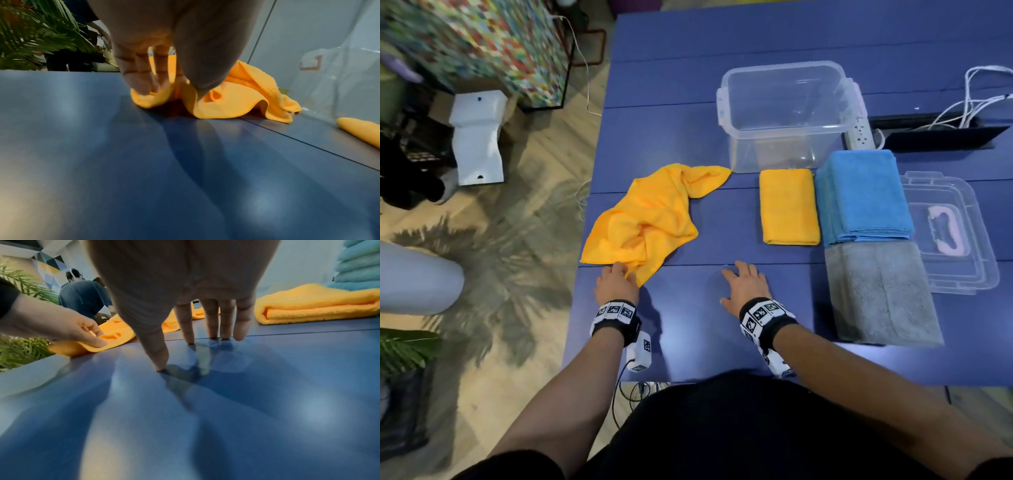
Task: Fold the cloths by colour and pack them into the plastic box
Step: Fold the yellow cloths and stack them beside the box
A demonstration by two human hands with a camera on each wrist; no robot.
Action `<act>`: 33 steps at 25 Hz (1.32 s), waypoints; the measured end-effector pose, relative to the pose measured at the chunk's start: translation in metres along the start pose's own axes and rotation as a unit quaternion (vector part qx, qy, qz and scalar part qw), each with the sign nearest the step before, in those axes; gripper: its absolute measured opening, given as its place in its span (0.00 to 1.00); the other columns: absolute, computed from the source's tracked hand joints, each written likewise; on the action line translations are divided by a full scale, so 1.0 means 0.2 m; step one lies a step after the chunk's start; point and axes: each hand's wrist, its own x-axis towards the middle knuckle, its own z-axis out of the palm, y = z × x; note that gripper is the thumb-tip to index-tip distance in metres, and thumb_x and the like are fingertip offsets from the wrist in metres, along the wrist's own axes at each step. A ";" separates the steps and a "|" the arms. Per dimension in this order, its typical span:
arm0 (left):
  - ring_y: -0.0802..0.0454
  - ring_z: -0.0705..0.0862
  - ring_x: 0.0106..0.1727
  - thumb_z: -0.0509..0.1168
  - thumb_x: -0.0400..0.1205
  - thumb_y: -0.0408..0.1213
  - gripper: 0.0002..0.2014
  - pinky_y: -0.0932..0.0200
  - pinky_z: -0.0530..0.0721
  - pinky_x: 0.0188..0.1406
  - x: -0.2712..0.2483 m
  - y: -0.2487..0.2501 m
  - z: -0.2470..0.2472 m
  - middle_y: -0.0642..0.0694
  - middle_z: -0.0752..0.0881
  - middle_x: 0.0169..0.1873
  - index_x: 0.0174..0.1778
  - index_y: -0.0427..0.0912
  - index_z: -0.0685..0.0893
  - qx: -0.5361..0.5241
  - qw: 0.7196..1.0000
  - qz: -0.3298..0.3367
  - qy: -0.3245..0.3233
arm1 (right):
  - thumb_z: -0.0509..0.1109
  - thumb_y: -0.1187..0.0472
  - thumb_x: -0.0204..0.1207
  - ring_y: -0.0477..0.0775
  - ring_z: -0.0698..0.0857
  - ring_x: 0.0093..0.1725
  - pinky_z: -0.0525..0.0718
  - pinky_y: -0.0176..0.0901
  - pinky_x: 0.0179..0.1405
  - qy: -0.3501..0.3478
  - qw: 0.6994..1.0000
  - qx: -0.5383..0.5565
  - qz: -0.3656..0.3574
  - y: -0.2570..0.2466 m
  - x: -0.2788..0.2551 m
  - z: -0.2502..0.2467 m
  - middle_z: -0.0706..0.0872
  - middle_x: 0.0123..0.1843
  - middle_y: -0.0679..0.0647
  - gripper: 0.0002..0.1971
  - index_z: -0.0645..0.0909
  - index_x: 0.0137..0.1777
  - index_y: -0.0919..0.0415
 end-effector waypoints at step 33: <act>0.46 0.86 0.60 0.77 0.69 0.60 0.35 0.46 0.85 0.56 0.01 0.48 -0.46 0.47 0.85 0.63 0.66 0.44 0.78 -0.426 0.855 0.033 -0.295 | 0.60 0.34 0.79 0.63 0.79 0.64 0.74 0.49 0.58 0.238 0.738 0.576 0.258 0.26 -0.08 -0.45 0.80 0.63 0.63 0.37 0.74 0.70 0.70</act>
